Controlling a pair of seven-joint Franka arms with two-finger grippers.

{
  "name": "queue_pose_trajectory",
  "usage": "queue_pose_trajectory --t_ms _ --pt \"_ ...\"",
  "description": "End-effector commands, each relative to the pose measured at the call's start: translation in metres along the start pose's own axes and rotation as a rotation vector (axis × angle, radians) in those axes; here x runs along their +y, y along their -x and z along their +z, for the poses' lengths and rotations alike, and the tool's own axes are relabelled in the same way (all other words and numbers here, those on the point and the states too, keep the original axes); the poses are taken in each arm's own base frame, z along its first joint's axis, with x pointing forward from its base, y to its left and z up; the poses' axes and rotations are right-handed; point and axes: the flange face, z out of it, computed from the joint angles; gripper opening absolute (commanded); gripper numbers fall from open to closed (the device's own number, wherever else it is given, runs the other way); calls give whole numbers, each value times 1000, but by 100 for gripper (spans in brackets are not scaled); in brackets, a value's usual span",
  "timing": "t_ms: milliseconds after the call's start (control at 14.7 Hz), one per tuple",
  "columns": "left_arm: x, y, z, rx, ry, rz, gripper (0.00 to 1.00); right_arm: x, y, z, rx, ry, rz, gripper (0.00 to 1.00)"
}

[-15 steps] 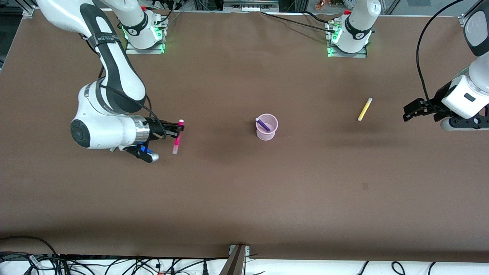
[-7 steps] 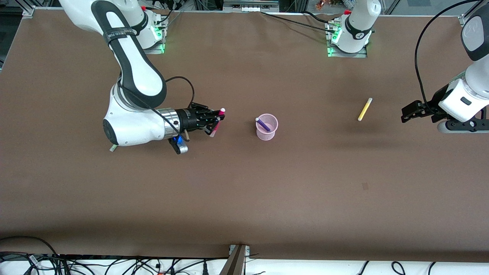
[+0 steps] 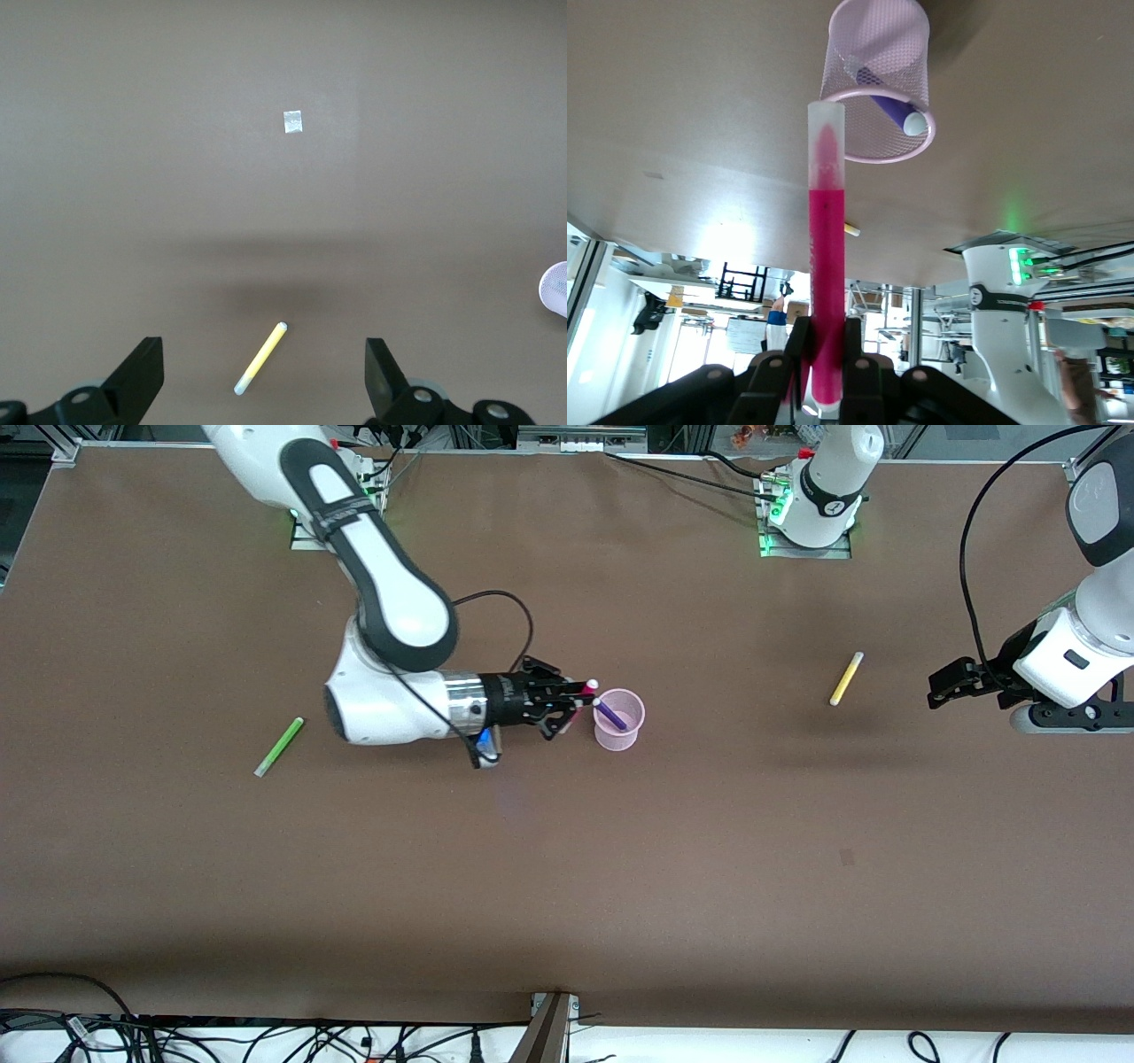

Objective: Organize pens into pink holder with both arms
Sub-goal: 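Lower the pink marker into the cup and open the right gripper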

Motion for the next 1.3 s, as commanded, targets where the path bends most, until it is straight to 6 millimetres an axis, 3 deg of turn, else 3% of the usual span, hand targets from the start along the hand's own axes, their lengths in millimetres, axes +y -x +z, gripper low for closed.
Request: queue_pose_trajectory --t_ms 0,273,545,1227 --pt "2 3 0 -10 22 1 100 -2 -6 27 -34 -63 72 0" --pt "2 3 2 -13 22 1 100 0 -6 42 -33 -77 101 0" --pt "2 3 3 -14 22 3 100 2 9 59 -20 -112 99 0" --pt "2 4 5 -19 22 3 100 18 10 92 -40 -101 116 0"
